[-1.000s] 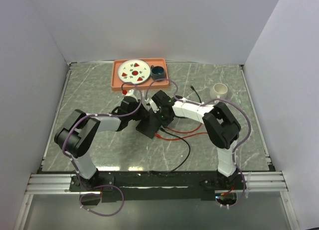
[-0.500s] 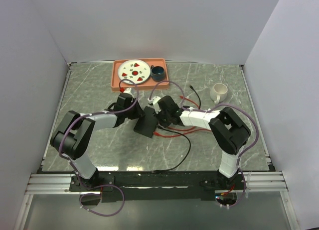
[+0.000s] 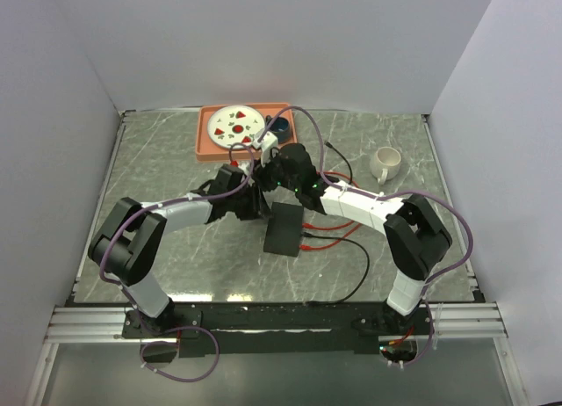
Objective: Insert the plug into the switch port
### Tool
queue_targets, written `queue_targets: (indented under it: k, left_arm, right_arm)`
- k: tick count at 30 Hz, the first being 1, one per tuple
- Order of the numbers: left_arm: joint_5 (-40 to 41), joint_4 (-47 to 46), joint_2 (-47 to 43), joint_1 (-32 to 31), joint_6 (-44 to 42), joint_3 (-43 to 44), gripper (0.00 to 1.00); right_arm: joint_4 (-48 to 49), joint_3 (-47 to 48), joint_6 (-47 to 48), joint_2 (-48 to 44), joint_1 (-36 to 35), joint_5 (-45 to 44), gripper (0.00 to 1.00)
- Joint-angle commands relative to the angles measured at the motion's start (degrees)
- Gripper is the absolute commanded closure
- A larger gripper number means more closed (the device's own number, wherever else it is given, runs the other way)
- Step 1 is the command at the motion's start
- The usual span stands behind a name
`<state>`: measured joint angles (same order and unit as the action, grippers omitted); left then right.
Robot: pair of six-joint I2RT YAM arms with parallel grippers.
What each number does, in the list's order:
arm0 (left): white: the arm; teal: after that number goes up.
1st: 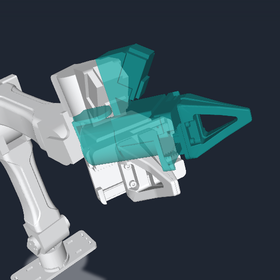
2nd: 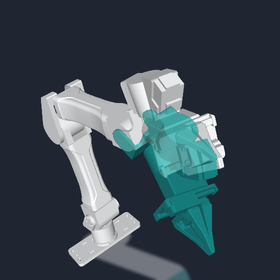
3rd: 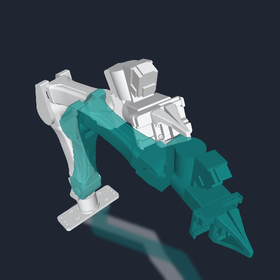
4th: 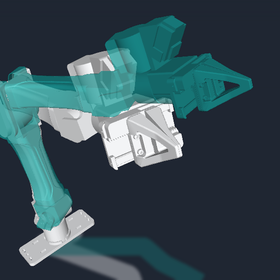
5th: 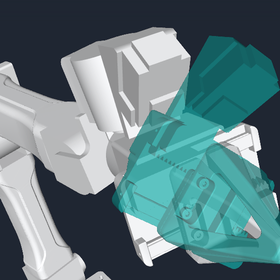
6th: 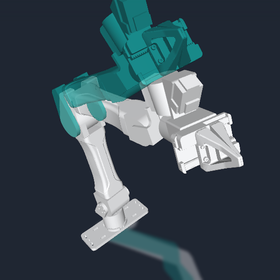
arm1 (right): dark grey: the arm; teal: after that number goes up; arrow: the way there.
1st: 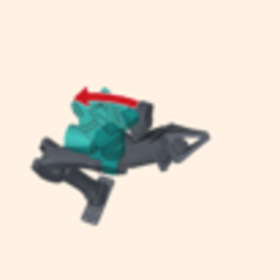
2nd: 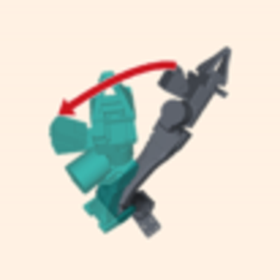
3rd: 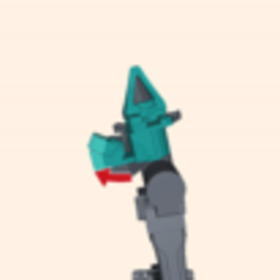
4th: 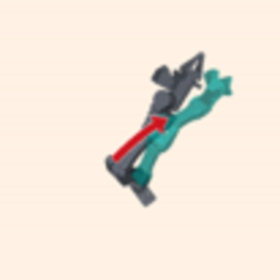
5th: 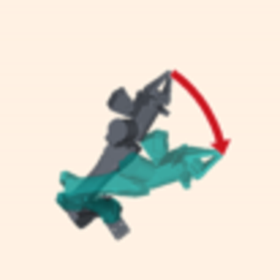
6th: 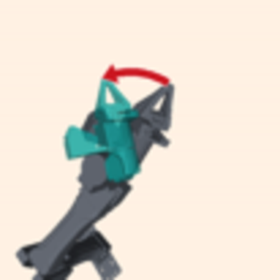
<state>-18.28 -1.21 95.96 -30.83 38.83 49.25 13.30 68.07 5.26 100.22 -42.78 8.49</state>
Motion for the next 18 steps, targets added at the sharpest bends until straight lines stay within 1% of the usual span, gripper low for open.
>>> queue_targets:
  k: [1, 2, 4, 6, 10, 11, 13, 14, 15, 17, 18]
  left_arm:
    - [-5.01, 7.45, -0.43, 0.24, -1.74, 2.69, 0.48]
    - [-4.92, 7.54, -0.43, 0.42, -1.83, 2.78, 0.44]
    - [-4.66, 8.06, -0.25, 0.85, -2.09, 3.13, 0.41]
    - [-3.96, 8.33, -0.6, 1.21, -2.18, 3.3, 0.33]
    - [-2.2, 8.33, -3.06, 2.44, -2.09, 2.52, 0.26]
    - [-1.85, 8.42, -3.76, 2.7, -2.18, 2.34, 0.2]
    - [-0.1, 9.03, -5.43, 3.66, -2.44, 2.07, 0.14]
    - [0.52, 9.73, -5.61, 4.11, -3.14, 2.25, 0.09]
    - [1.05, 10.78, -5.52, 4.72, -3.49, 2.42, 0.07]
    - [1.49, 11.23, -5.52, 6.39, -4.46, 2.34, 0.05]
    - [1.76, 11.32, -6.05, 6.83, -4.64, 1.9, 0.04]
  right_arm:
    - [13.25, 2.94, -0.34, -3.46, -0.37, 3.72, 0.58]
    - [13.16, 2.86, -0.33, -3.72, -0.37, 3.46, 0.58]
    - [12.02, 2.86, -0.16, -3.81, -0.37, 3.03, 0.56]
    - [12.01, 2.33, 0.02, -4.42, -0.28, 2.41, 0.55]
    - [8.94, 2.24, 0.1, -5.21, 0.42, -0.83, 0.55]
    - [7.63, 1.89, 0.1, -5.82, 0.68, -1.63, 0.55]
    - [6.92, 1.01, -1.03, -6.53, 1.91, -3.21, 0.55]
    - [4.57, 1.01, -1.65, -7.06, 2.52, -3.65, 0.55]
    - [3.5, 1.27, -3.39, -7.15, 4.27, -4.18, 0.52]
    - [0.25, 1.88, -4.72, -7.06, 6.3, -4.19, 0.51]
    - [-1.59, 1.89, -5.16, -6.97, 7.35, -4.36, 0.45]
